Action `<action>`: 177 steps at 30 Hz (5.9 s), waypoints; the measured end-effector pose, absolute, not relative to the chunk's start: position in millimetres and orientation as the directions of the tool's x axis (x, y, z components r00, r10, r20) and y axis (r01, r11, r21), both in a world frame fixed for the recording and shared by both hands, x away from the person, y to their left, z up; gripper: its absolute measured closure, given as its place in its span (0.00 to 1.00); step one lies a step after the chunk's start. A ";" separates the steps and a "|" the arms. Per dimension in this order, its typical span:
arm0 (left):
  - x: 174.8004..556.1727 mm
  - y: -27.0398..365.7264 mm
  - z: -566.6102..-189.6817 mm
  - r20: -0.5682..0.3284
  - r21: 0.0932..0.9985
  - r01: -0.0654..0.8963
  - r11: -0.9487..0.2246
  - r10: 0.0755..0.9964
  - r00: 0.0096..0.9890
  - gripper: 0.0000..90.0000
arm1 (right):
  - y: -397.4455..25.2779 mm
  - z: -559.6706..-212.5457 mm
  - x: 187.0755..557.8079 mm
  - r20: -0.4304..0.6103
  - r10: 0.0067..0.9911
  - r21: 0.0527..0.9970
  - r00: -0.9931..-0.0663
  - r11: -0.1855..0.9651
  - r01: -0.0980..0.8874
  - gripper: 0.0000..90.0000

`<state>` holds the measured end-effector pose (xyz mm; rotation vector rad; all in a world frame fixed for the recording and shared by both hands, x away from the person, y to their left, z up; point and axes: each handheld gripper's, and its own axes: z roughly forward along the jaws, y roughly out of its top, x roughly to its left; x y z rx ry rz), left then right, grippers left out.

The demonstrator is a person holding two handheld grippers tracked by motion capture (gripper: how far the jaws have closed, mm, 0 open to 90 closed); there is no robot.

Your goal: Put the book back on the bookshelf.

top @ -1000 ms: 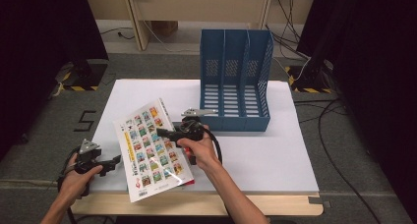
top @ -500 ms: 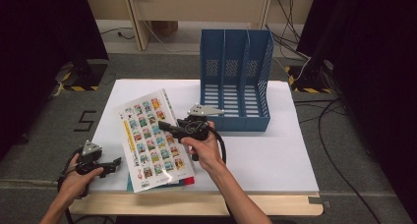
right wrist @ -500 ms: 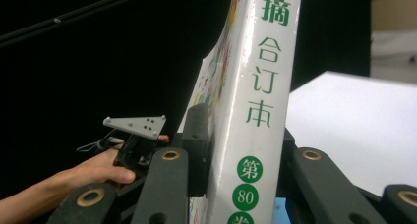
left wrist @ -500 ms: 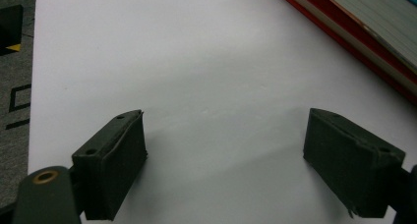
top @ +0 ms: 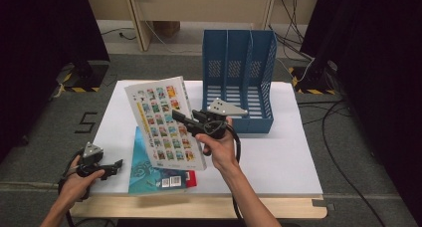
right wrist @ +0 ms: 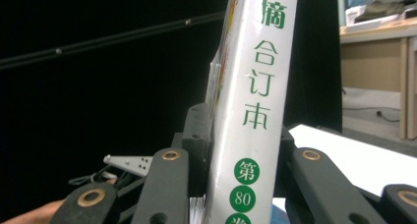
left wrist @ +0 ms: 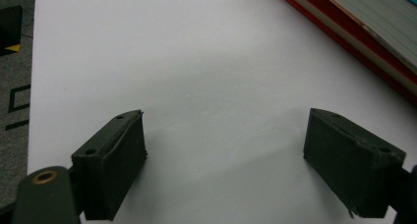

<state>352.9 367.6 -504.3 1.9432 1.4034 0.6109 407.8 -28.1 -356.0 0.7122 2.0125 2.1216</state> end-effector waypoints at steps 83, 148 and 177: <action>353.7 367.1 -506.1 -0.003 0.744 0.633 -0.212 0.947 0.321 0.13 | -207.5 -424.5 318.2 0.020 0.734 0.999 -0.679 0.009 0.038 0.75; 353.7 367.5 -506.5 -0.004 0.747 0.630 -0.213 0.946 0.324 0.13 | -191.6 -408.8 351.5 0.047 0.742 0.998 -0.668 -0.012 0.057 0.82; 362.6 359.0 -503.7 -0.008 0.737 0.643 -0.208 0.949 0.316 0.16 | -189.0 -328.2 340.2 0.072 0.795 0.997 -0.602 -0.082 0.011 0.82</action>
